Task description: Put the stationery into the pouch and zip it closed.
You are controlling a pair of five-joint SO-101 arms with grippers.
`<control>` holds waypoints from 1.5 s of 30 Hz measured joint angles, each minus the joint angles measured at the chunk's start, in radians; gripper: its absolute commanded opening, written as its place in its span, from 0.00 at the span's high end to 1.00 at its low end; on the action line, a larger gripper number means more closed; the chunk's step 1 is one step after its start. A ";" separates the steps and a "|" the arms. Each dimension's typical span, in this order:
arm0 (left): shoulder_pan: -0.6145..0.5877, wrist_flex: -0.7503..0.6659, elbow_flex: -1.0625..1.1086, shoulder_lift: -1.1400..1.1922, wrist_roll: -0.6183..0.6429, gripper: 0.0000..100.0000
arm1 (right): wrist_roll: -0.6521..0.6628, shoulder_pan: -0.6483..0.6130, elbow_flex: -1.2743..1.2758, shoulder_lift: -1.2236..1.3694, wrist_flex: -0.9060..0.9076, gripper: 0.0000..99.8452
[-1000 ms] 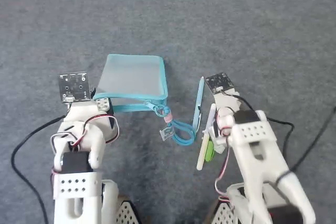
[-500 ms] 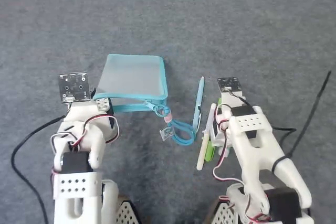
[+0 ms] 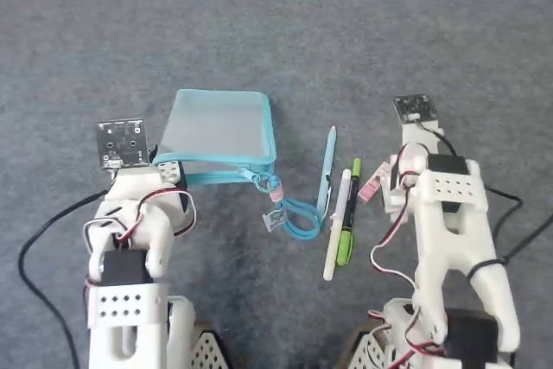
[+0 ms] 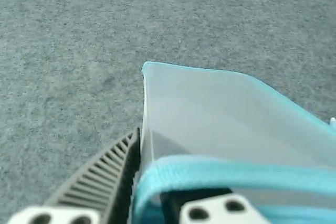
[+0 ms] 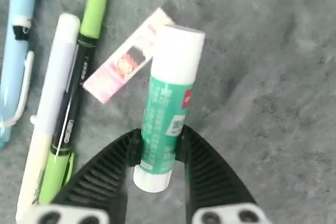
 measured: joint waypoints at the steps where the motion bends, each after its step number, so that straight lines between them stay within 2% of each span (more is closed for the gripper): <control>1: 0.000 0.000 0.000 0.000 0.000 0.99 | 0.006 0.000 -0.006 0.000 0.000 0.91; 4: 0.000 0.000 0.000 0.000 0.000 0.99 | 0.015 0.002 -0.011 0.000 -0.006 0.82; 11: 0.000 0.000 0.000 0.000 0.000 0.99 | 0.087 0.041 -0.023 0.057 -0.018 0.82; 16: 0.000 0.000 0.000 0.000 0.000 0.99 | 0.106 0.046 -0.025 0.109 -0.025 0.76; 30: 0.000 0.000 0.000 0.000 0.000 0.99 | 0.109 0.023 -0.025 0.123 -0.006 0.77; 35: 0.000 0.000 0.000 0.000 0.000 0.99 | 0.109 -0.005 -0.008 0.123 -0.021 0.83; 45: 0.000 0.000 0.000 0.000 0.000 0.99 | 0.109 -0.009 0.049 0.123 -0.092 0.84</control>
